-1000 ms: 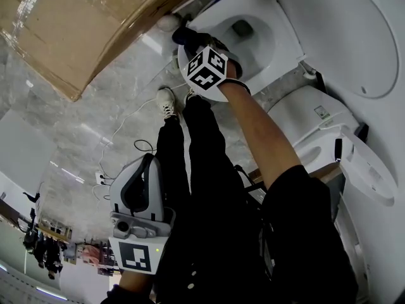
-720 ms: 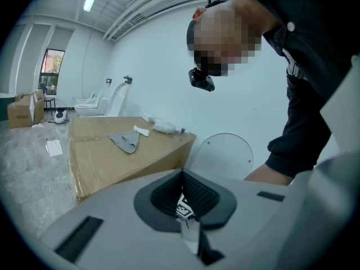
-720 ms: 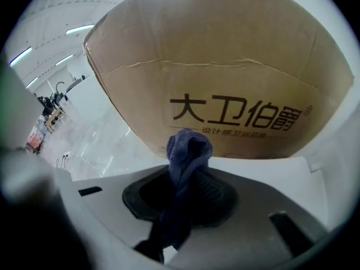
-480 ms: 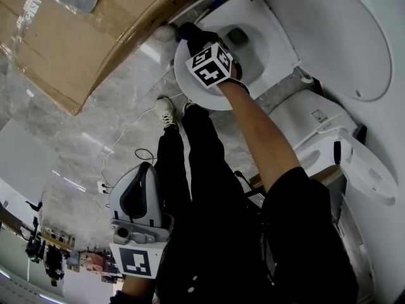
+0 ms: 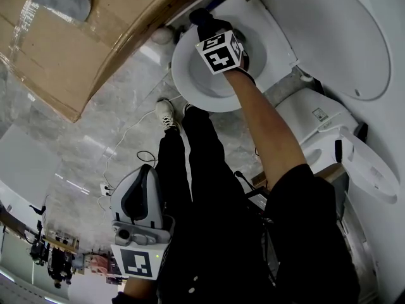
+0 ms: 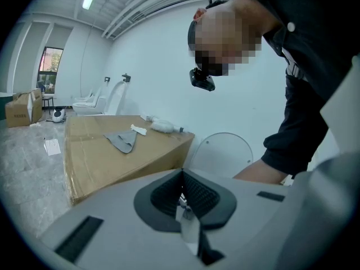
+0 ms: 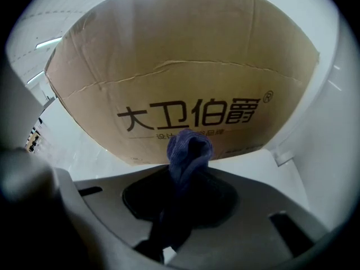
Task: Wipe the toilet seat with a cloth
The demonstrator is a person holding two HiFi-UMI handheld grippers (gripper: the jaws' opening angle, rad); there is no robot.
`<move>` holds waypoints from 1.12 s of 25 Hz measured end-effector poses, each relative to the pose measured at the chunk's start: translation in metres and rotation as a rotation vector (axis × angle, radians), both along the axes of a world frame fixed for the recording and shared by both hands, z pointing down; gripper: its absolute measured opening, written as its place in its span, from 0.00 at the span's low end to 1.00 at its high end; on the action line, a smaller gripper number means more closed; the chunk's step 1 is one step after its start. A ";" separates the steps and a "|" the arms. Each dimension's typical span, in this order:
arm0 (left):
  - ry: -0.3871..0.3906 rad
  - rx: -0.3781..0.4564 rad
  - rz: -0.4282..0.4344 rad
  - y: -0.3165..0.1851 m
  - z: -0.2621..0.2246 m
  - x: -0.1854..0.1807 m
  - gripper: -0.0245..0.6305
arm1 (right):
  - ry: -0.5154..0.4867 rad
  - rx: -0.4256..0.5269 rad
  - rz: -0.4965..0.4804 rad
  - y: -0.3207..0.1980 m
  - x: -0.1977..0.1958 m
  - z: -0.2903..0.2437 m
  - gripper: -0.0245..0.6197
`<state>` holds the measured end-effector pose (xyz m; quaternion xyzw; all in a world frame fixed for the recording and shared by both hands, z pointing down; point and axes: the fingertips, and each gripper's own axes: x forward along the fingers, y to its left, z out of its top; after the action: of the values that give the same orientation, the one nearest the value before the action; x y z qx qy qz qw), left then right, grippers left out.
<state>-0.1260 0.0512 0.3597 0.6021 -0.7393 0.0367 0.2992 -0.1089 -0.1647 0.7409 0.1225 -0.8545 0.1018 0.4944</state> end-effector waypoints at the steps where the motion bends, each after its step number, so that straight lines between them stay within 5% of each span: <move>1: 0.001 0.000 0.003 -0.001 0.000 0.000 0.05 | -0.001 0.002 0.014 -0.004 0.001 0.000 0.17; 15: -0.002 -0.001 0.023 -0.011 0.000 -0.001 0.05 | 0.011 0.058 0.161 -0.068 0.017 -0.004 0.17; 28: -0.004 -0.004 0.034 -0.017 0.001 0.007 0.05 | -0.044 0.037 0.506 -0.110 0.049 -0.013 0.17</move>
<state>-0.1187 0.0339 0.3612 0.6142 -0.7294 0.0445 0.2981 -0.0603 -0.2743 0.7283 0.3393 -0.8089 0.2092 0.4321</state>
